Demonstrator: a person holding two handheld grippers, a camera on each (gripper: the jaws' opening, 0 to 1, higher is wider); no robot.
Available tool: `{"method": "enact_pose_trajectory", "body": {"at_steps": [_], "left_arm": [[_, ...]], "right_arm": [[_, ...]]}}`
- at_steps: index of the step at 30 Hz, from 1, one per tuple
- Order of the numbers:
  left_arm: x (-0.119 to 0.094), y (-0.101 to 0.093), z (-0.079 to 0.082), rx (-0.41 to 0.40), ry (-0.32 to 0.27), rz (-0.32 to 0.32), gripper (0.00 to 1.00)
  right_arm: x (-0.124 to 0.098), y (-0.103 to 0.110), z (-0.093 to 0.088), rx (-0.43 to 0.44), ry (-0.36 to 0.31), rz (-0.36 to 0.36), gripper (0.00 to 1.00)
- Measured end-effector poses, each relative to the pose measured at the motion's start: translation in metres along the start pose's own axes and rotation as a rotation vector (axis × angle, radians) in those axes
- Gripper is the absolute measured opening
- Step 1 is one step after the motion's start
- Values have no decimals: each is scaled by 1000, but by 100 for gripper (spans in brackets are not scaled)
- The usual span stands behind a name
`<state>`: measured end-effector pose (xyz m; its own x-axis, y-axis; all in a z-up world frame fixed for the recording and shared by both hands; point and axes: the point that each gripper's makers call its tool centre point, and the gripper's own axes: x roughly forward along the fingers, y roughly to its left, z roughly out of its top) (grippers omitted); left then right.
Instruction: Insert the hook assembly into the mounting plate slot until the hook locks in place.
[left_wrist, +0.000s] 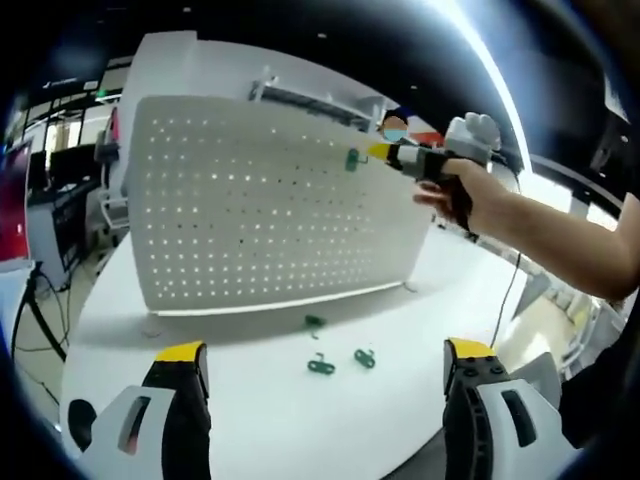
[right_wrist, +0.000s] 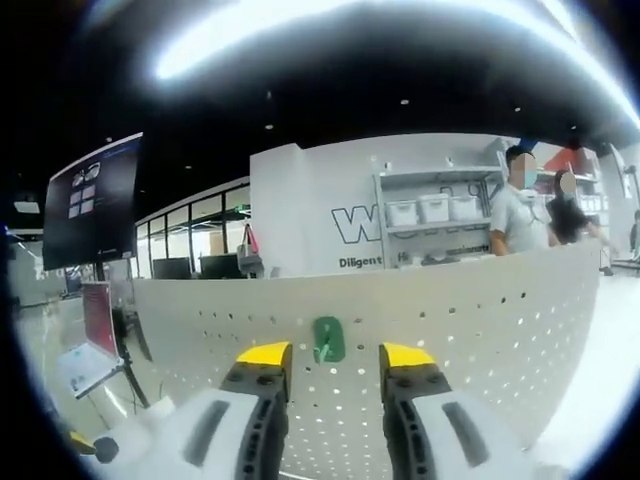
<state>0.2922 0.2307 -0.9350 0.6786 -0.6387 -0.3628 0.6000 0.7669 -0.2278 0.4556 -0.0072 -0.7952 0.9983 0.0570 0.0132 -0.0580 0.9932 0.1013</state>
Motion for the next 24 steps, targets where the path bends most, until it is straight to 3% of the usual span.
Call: {"method": "enact_pose_trajectory", "body": {"at_steps": [9, 24], "left_arm": [[-3, 1, -6, -1, 18, 14, 99], [-11, -4, -25, -10, 65, 29, 98]], "right_arm": [[-30, -14, -13, 10, 41, 8, 34], [-67, -24, -76, -46, 215, 58, 34]]}}
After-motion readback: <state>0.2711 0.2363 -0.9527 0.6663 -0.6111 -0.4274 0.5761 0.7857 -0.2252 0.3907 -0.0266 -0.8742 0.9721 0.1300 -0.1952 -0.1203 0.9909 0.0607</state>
